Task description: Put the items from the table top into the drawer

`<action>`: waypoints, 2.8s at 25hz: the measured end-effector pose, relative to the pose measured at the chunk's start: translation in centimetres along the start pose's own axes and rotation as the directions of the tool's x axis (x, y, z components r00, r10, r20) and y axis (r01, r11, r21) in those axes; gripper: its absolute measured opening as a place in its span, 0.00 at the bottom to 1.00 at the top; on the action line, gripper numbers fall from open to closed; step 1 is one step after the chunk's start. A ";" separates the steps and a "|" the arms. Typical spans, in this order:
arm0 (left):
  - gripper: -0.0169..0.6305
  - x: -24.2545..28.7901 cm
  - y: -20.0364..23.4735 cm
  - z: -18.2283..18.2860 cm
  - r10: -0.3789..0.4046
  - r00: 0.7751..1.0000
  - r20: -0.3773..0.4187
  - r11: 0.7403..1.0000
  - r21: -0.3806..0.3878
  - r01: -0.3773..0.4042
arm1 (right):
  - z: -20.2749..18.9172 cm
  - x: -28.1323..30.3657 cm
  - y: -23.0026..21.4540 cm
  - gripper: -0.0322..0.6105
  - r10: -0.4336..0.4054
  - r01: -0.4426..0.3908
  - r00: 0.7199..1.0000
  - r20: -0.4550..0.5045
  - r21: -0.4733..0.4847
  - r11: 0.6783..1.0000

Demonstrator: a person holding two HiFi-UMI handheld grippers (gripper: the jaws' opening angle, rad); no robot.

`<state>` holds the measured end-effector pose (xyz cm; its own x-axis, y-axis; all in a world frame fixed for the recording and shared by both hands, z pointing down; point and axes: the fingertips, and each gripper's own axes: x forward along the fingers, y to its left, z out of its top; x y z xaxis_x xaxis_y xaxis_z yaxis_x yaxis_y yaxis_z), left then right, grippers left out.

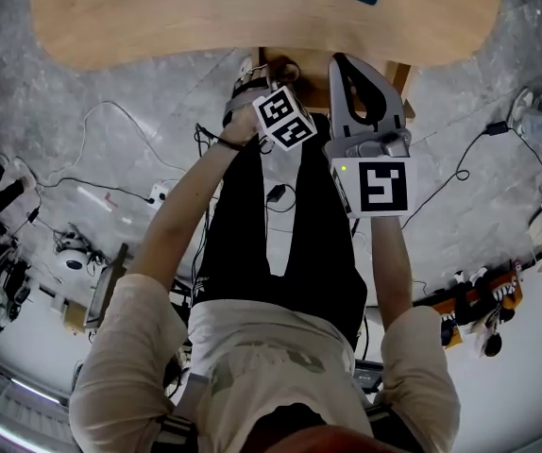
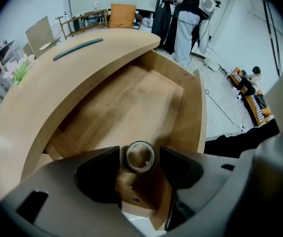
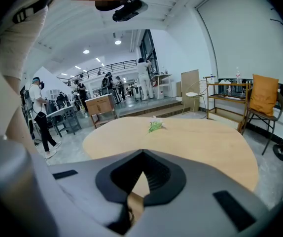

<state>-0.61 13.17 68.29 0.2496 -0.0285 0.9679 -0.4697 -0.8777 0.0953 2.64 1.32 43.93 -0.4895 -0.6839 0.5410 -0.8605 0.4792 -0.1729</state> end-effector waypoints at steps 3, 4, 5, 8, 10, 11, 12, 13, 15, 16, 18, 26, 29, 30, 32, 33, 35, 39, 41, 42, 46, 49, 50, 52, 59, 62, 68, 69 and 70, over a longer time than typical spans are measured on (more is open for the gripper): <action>0.41 0.0 0.0 0.0 -0.005 1.000 -0.010 1.000 -0.002 0.005 | -0.3 -0.3 -0.3 0.05 -0.006 0.006 1.000 -0.005 0.005 1.000; 0.41 0.0 0.1 -0.1 -0.001 1.000 -0.011 1.000 -0.004 0.001 | -0.5 -0.4 -0.3 0.05 -0.006 0.006 1.000 -0.006 0.008 1.000; 0.41 0.0 0.2 -0.1 0.003 1.000 -0.011 1.000 -0.006 -0.003 | -0.5 -0.4 -0.4 0.05 -0.006 0.006 1.000 -0.007 0.011 1.000; 0.41 -0.5 0.6 0.4 0.020 1.000 0.007 1.000 -0.017 -0.020 | -0.5 -0.6 -0.6 0.05 -0.007 0.007 1.000 -0.004 0.011 1.000; 0.41 -1.4 0.9 1.3 0.028 0.999 0.037 0.999 -0.041 -0.027 | -0.2 -0.9 -0.8 0.05 -0.009 0.009 1.000 -0.001 0.008 1.000; 0.41 -2.0 1.0 1.8 0.030 0.998 0.058 0.998 -0.063 -0.027 | 0.1 -1.1 -0.8 0.05 -0.010 0.010 1.000 0.004 0.007 1.000; 0.41 -2.6 1.2 2.3 0.032 0.996 0.080 0.996 -0.089 -0.025 | 0.4 -1.1 -0.8 0.05 -0.013 0.012 1.000 0.013 0.007 1.000; 0.41 -3.3 1.5 2.8 0.035 0.994 0.105 0.993 -0.118 -0.022 | 0.6 -1.2 -0.8 0.05 -0.015 0.015 1.000 0.021 0.007 1.000; 0.40 -5.1 2.5 4.0 0.046 0.984 0.170 0.983 -0.185 -0.014 | 1.0 -1.4 -1.0 0.05 -0.022 0.022 0.999 0.024 0.001 1.000; 0.37 -6.3 3.1 4.8 0.055 0.976 0.211 0.975 -0.221 -0.007 | 1.3 -1.5 -1.1 0.05 -0.026 0.026 0.999 0.026 -0.001 1.000; 0.25 -9.0 4.6 6.5 0.080 0.948 0.307 0.955 -0.295 0.015 | 2.0 -1.7 -1.6 0.05 -0.037 0.037 0.998 0.041 0.000 0.999; 0.04 -20.6 10.3 13.8 0.220 0.767 0.604 0.906 -0.417 0.069 | 4.5 -2.5 -2.8 0.05 -0.070 0.069 0.994 0.089 0.013 0.998; 0.04 -22.1 11.2 14.8 0.261 0.729 0.632 0.883 -0.462 0.084 | 4.5 -2.2 -2.8 0.05 -0.071 0.071 0.994 0.084 0.003 0.998; 0.04 -22.3 11.3 14.9 0.270 0.725 0.633 0.878 -0.471 0.084 | 4.5 -2.2 -2.6 0.05 -0.070 0.070 0.994 0.082 0.002 0.998; 0.04 -22.5 11.5 14.8 0.285 0.721 0.632 0.866 -0.493 0.090 | 4.6 -2.0 -2.4 0.05 -0.065 0.065 0.994 0.083 0.000 0.998; 0.04 -22.6 11.6 14.6 0.291 0.719 0.631 0.857 -0.506 0.097 | 4.8 -1.9 -2.3 0.05 -0.063 0.063 0.994 0.084 -0.004 0.998; 0.04 -22.7 11.9 14.3 0.310 0.717 0.624 0.839 -0.534 0.101 | 4.9 -1.9 -2.4 0.05 -0.063 0.065 0.994 0.086 -0.015 0.998; 0.04 -22.9 15.0 13.2 0.403 0.712 0.574 0.794 -0.606 0.039 | 5.2 -1.9 -3.0 0.05 -0.075 0.077 0.993 0.088 -0.014 0.997; 0.05 -22.4 18.4 12.6 0.458 0.714 0.529 0.763 -0.647 -0.010 | 5.3 -1.7 -3.2 0.05 -0.079 0.080 0.993 0.089 -0.008 0.997; 0.07 -21.9 20.5 12.4 0.477 0.718 0.506 0.749 -0.662 -0.030 | 5.3 -1.7 -3.4 0.05 -0.081 0.081 0.993 0.089 -0.006 0.997; 0.24 -17.9 28.4 12.0 0.493 0.772 0.402 0.727 -0.678 -0.111 | 4.9 -1.5 -4.0 0.05 -0.089 0.089 0.993 0.079 0.000 0.996; 0.31 -14.5 32.1 11.0 0.472 0.834 0.286 0.733 -0.653 -0.191 | 4.6 -1.6 -4.3 0.05 -0.093 0.093 0.993 0.066 0.012 0.996; 0.31 -13.8 33.1 10.6 0.471 0.846 0.250 0.734 -0.643 -0.218 | 4.6 -1.7 -4.4 0.05 -0.094 0.093 0.994 0.061 0.015 0.996; 0.31 -12.7 34.7 10.3 0.467 0.861 0.203 0.737 -0.628 -0.251 | 4.4 -1.9 -4.7 0.05 -0.093 0.092 0.994 0.050 0.021 0.995; 0.31 -11.2 39.6 11.4 0.482 0.866 0.133 0.735 -0.599 -0.318 | 4.2 -0.8 -4.9 0.05 -0.100 0.099 0.995 0.026 0.032 0.995; 0.30 -11.0 40.2 11.8 0.471 0.875 0.114 0.755 -0.564 -0.334 | 4.4 -0.4 -4.7 0.05 -0.093 0.092 0.995 0.027 0.036 0.995; 0.17 -10.3 39.3 12.5 0.424 0.894 0.143 0.803 -0.516 -0.298 | 4.1 0.3 -4.4 0.05 -0.082 0.081 0.996 0.020 0.032 0.996; 0.15 -10.3 39.3 12.6 0.429 0.892 0.144 0.798 -0.522 -0.300 | 4.2 0.3 -4.4 0.05 -0.080 0.080 0.997 0.021 0.032 0.996; 0.14 -10.3 39.2 12.6 0.434 0.889 0.146 0.795 -0.527 -0.301 | 4.2 0.3 -4.3 0.05 -0.078 0.077 0.997 0.023 0.033 0.996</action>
<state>-10.92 -26.99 59.09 0.1416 -0.4755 0.8682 -0.8948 -0.4366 -0.0932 5.66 -3.24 41.37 -0.4241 -0.7313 0.5341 -0.8999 0.4065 -0.1580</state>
